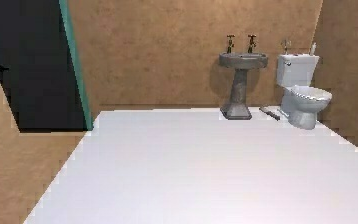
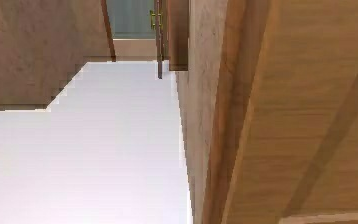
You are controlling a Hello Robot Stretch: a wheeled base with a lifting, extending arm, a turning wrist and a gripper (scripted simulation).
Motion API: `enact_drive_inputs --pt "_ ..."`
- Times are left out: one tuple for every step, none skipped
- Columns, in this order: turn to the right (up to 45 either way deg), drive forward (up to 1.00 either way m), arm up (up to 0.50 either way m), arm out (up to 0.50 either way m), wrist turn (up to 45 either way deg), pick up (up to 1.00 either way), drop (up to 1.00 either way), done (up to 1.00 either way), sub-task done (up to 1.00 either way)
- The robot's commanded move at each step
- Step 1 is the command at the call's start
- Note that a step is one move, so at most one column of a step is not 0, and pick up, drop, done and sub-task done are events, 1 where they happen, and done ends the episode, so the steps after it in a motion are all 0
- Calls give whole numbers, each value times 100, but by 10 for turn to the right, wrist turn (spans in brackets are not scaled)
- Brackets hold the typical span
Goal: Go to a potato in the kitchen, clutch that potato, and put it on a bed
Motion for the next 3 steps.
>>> enact_drive_inputs --pt "-330 0 0 0 0 0 0 0 0" --pt "0 100 0 0 0 0 0 0 0" --pt "0 50 0 0 0 0 0 0 0"
